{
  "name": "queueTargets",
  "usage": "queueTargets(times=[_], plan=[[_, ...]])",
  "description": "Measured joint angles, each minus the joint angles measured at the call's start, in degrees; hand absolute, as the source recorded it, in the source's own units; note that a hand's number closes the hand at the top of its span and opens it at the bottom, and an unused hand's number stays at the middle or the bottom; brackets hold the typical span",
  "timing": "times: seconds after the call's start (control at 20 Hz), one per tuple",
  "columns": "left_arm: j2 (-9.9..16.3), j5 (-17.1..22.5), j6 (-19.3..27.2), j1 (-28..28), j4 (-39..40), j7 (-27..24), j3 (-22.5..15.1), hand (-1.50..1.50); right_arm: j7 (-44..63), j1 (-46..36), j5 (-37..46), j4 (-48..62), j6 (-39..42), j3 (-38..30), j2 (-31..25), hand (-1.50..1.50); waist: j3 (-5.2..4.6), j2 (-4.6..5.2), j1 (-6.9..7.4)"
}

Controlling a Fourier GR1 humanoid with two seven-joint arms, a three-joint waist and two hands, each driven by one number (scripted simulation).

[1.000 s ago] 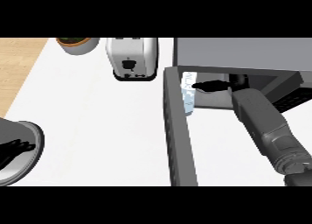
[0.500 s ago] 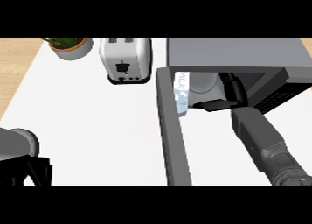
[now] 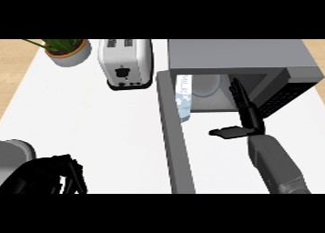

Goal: Pick up the milk, place it into the microwave and close the microwave

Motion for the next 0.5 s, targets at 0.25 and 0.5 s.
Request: queueTargets(times=[0.25,0.5], plan=[[-0.01,-5.09,2.73,-4.23,4.77,-2.52,-4.69,1.5,1.11,9.52,-0.84,-9.32,1.73,1.32,-0.98,-1.5,-0.04,-0.15,-0.54],[-0.02,-11.17,6.63,-11.05,11.54,-4.96,-11.28,1.5,2.14,18.37,-2.05,-18.68,4.69,2.14,-3.36,-1.5,-0.02,-0.02,-0.98]])
